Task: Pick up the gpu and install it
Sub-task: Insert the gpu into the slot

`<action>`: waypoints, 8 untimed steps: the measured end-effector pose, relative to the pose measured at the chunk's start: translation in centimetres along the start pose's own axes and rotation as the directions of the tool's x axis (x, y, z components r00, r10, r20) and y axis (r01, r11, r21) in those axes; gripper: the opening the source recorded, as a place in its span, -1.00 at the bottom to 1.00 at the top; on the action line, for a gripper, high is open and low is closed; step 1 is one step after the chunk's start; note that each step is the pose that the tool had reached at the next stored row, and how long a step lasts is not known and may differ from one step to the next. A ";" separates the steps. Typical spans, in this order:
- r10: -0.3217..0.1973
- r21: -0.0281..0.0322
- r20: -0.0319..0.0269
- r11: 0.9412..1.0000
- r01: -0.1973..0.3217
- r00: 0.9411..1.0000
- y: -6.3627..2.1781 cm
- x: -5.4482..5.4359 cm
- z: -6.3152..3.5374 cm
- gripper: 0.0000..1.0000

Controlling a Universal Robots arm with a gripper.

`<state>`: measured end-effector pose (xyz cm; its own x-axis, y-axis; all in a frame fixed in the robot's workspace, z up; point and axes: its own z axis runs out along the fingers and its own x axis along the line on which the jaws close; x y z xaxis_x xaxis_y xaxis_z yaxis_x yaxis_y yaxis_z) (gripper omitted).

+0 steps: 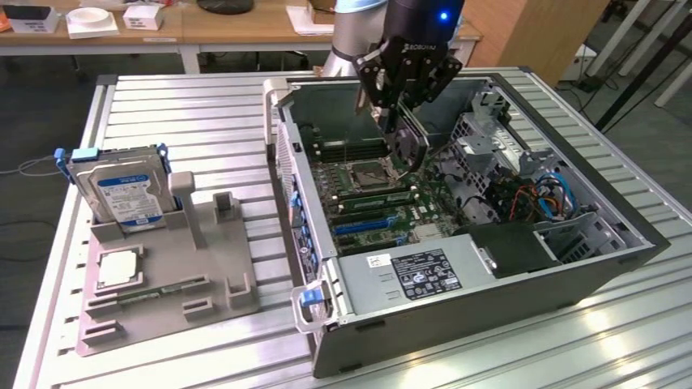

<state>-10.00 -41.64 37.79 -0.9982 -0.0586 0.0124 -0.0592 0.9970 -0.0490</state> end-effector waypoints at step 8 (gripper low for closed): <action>-0.146 0.002 0.007 0.989 0.146 0.989 0.01 0.0 0.18 -0.41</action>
<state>-10.01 -41.64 37.61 -0.9789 -0.2037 0.0129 -0.2041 0.9777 -0.0489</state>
